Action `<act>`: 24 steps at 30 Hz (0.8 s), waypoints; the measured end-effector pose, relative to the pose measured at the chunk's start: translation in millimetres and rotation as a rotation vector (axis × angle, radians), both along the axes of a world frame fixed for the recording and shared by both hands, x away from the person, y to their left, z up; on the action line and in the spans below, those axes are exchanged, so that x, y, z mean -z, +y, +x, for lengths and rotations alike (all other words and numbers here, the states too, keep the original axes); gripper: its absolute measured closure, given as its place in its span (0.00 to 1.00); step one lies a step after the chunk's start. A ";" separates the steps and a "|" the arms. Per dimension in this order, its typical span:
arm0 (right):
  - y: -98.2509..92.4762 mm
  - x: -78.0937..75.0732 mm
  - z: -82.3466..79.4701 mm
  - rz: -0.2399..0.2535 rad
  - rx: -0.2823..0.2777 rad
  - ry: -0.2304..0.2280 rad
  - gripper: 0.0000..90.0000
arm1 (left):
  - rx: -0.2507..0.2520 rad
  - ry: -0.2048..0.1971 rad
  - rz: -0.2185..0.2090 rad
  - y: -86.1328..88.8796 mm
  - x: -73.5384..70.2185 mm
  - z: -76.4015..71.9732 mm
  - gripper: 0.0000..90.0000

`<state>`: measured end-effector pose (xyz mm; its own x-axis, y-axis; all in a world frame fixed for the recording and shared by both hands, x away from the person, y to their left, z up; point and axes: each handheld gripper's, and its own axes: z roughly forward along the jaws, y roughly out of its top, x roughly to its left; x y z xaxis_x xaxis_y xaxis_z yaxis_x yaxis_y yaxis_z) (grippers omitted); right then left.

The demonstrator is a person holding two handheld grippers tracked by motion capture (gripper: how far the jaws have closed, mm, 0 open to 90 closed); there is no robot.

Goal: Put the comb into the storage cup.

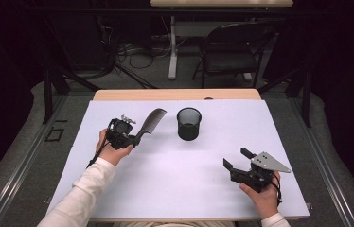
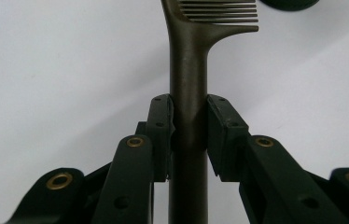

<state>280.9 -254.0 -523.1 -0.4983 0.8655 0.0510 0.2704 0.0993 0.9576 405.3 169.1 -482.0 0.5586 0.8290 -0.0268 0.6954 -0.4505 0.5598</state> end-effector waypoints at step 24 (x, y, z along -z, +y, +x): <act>0.1 0.6 0.4 0.005 0.000 -0.006 0.22 | 0.019 -0.210 -0.146 -3.8 -30.1 -21.7 0.80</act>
<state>281.2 -253.9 -523.8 -0.4988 0.8651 0.0525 0.2651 0.0946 0.9596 383.6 165.3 -451.9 0.5799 0.8142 -0.0274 0.5492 -0.3659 0.7514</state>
